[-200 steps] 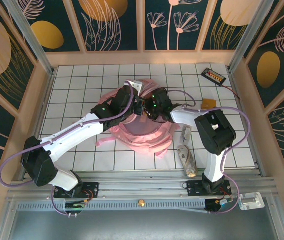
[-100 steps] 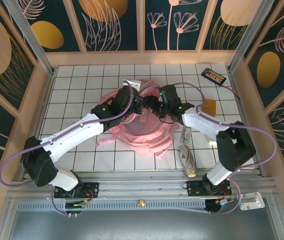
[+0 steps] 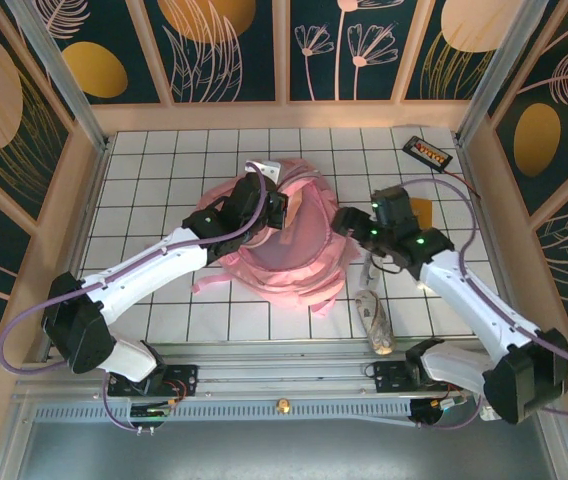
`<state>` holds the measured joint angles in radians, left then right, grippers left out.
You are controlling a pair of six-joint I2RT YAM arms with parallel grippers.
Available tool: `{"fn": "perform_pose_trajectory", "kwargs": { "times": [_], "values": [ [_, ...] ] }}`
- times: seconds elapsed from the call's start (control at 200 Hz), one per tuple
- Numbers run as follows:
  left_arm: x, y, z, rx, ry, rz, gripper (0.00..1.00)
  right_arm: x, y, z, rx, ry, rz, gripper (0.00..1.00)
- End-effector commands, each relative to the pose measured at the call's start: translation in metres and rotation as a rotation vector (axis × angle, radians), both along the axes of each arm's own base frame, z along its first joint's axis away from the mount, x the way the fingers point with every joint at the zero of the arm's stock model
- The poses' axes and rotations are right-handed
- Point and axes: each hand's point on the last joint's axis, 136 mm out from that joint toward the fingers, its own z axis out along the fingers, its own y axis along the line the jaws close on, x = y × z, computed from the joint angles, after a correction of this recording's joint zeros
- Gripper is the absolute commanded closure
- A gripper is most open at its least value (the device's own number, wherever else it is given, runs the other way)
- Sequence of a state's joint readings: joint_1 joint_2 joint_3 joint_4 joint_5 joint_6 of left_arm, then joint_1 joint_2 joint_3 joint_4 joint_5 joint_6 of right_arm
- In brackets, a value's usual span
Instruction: Pack the student bag
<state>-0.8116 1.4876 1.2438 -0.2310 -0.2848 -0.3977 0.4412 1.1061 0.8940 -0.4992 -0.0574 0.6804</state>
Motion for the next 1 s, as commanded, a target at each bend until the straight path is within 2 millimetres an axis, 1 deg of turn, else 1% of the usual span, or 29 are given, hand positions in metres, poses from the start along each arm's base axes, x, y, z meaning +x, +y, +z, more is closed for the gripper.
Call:
{"fn": "perform_pose_trajectory", "kwargs": {
  "times": [0.0, 0.05, 0.115, 0.195, 0.21, 0.26, 0.335, 0.475, 0.676, 0.806, 0.921, 0.996],
  "values": [
    [0.006, 0.002, 0.017, -0.055, -0.058, 0.013, 1.0, -0.035, -0.044, -0.039, -0.194, 0.152, -0.011, 0.12],
    [0.005, 0.003, 0.017, -0.056, -0.061, 0.01, 1.0, -0.044, -0.054, -0.047, -0.253, 0.192, -0.008, 0.11],
    [0.005, 0.004, 0.017, -0.054, -0.064, 0.01, 1.0, -0.056, -0.058, -0.061, -0.296, 0.26, 0.023, 0.1],
    [0.005, 0.004, 0.017, -0.052, -0.066, 0.008, 1.0, -0.073, -0.056, -0.079, -0.331, 0.344, 0.081, 0.02],
    [0.005, 0.004, 0.016, -0.051, -0.066, 0.006, 1.0, -0.078, -0.052, -0.082, -0.319, 0.366, 0.103, 0.01],
    [0.005, 0.004, 0.017, -0.052, -0.066, 0.003, 1.0, -0.09, -0.048, -0.092, -0.345, 0.419, 0.147, 0.01],
    [0.004, 0.004, 0.017, -0.054, -0.068, -0.001, 1.0, -0.106, -0.042, -0.102, -0.393, 0.478, 0.197, 0.01],
    [0.003, 0.005, 0.02, -0.061, -0.075, -0.002, 1.0, -0.126, -0.039, -0.114, -0.459, 0.561, 0.248, 0.01],
    [0.001, 0.008, 0.022, -0.061, -0.081, -0.004, 1.0, -0.139, -0.032, -0.125, -0.491, 0.594, 0.294, 0.01],
    [0.001, 0.009, 0.024, -0.066, -0.083, -0.002, 1.0, -0.146, -0.031, -0.133, -0.518, 0.621, 0.308, 0.01],
    [0.001, 0.009, 0.028, -0.075, -0.088, -0.004, 1.0, -0.15, -0.027, -0.142, -0.496, 0.639, 0.309, 0.01],
    [0.001, 0.009, 0.029, -0.077, -0.089, -0.003, 1.0, -0.153, -0.029, -0.148, -0.498, 0.654, 0.3, 0.01]
  ]
}}
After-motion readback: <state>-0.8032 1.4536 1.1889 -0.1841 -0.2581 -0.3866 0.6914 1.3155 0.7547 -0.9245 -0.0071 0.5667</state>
